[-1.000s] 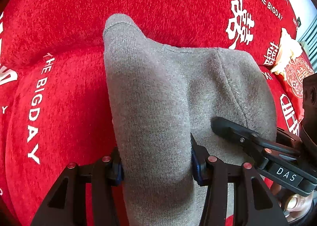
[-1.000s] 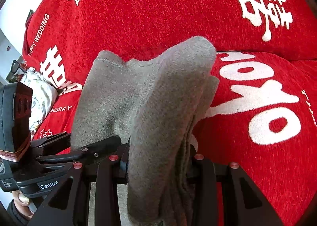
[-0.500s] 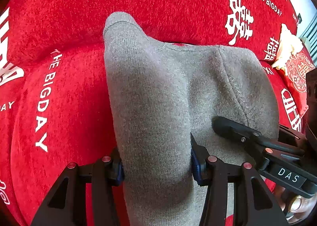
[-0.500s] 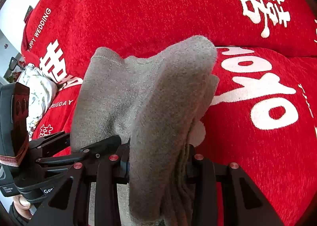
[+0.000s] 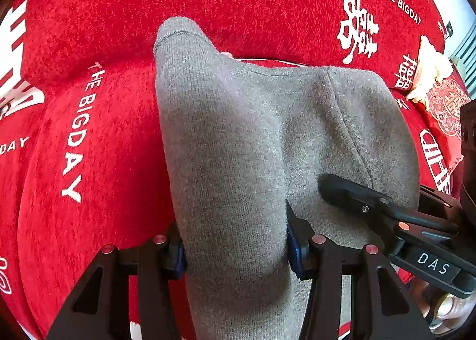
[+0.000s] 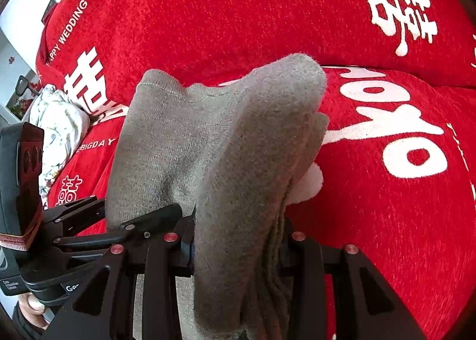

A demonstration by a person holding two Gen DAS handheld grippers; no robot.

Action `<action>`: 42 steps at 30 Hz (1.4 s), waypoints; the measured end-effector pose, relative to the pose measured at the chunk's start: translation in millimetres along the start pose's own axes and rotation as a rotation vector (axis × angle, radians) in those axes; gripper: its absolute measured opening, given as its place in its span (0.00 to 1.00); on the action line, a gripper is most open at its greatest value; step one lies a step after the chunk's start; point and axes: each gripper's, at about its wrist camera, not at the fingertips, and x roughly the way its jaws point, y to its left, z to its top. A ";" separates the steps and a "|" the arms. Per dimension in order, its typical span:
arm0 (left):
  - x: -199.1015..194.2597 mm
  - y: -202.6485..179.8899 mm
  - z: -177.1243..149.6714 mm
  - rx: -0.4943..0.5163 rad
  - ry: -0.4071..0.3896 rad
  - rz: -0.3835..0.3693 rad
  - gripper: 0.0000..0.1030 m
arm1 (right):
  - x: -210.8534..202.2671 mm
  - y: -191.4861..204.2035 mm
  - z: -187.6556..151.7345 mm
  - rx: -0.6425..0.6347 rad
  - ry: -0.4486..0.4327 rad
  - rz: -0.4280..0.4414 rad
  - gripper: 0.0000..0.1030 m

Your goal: Fold small clothes

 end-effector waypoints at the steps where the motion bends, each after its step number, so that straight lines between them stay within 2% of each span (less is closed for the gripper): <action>1: -1.6 0.6 -2.3 0.000 -0.001 0.000 0.51 | -0.8 1.8 -2.0 -0.002 0.000 0.000 0.38; 29: -32.4 1.0 -51.4 0.009 -0.015 0.022 0.51 | -23.1 28.7 -45.6 -0.036 -0.005 0.003 0.38; 42: -34.3 3.1 -77.1 0.003 -0.021 0.029 0.51 | -21.6 32.3 -67.7 -0.033 0.001 0.014 0.38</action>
